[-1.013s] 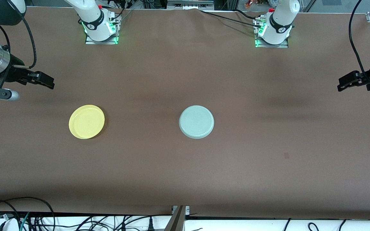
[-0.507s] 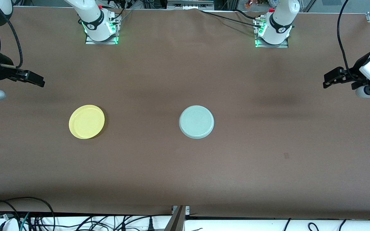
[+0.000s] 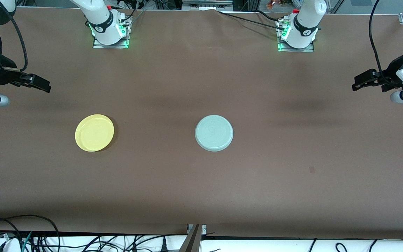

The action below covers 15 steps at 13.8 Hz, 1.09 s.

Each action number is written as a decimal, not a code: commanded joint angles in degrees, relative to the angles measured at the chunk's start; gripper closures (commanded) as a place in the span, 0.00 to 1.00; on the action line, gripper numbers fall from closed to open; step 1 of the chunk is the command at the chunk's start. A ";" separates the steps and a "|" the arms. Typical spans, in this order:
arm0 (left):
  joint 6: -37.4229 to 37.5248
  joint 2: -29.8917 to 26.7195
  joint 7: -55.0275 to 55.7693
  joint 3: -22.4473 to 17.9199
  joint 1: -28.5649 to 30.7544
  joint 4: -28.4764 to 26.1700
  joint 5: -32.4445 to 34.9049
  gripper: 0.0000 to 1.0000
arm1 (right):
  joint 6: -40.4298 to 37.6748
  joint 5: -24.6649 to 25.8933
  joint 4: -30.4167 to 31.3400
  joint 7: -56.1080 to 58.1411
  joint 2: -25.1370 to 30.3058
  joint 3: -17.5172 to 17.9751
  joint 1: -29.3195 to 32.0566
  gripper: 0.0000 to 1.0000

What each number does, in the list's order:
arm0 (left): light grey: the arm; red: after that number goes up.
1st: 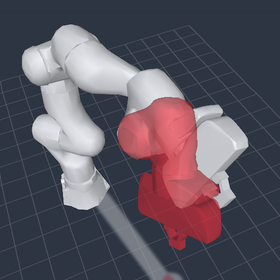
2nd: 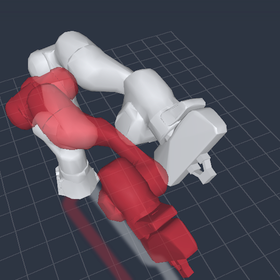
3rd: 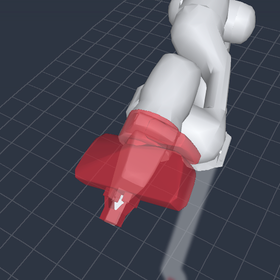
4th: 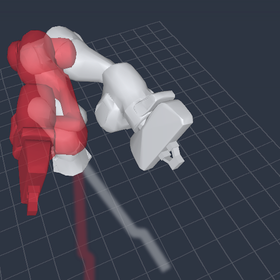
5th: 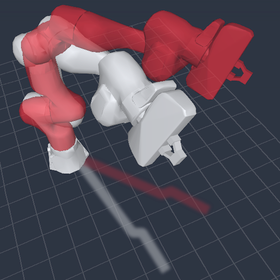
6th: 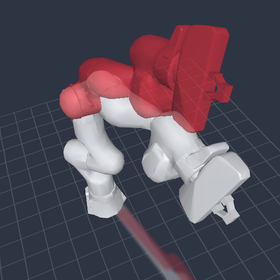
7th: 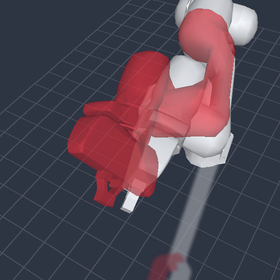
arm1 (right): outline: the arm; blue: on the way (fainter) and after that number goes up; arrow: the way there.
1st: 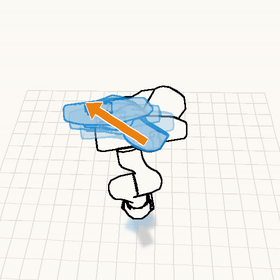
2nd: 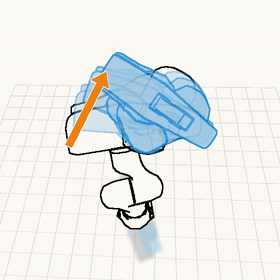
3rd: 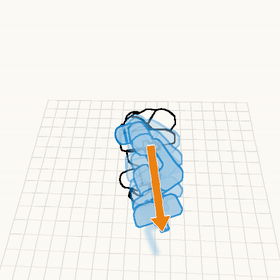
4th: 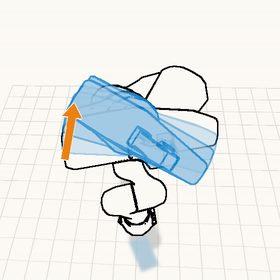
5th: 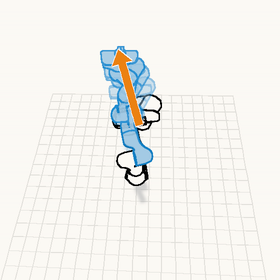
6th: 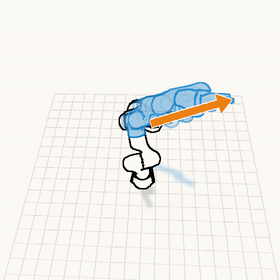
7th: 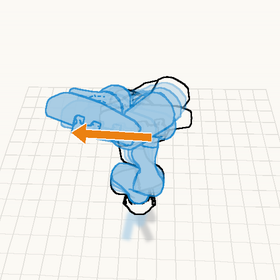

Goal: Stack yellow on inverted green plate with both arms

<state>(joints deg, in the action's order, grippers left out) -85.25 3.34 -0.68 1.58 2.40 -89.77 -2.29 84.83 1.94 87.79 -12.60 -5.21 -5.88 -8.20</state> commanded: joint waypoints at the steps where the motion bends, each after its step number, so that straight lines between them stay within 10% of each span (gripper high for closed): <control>1: 0.00 -0.61 -1.17 -0.18 0.41 -0.93 -1.49 0.00 | -1.07 0.61 -0.25 -0.06 0.64 0.43 -0.41 0.00; 15: -0.09 0.71 -1.08 -0.09 0.23 0.92 -0.52 0.00 | -3.35 0.34 -0.07 26.22 -4.96 -0.36 1.69 0.00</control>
<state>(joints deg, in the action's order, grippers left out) -85.49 3.51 -0.68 1.57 2.51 -90.03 -2.30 82.58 1.94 88.44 9.01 -7.89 -6.09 -8.32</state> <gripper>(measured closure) 0.000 0.000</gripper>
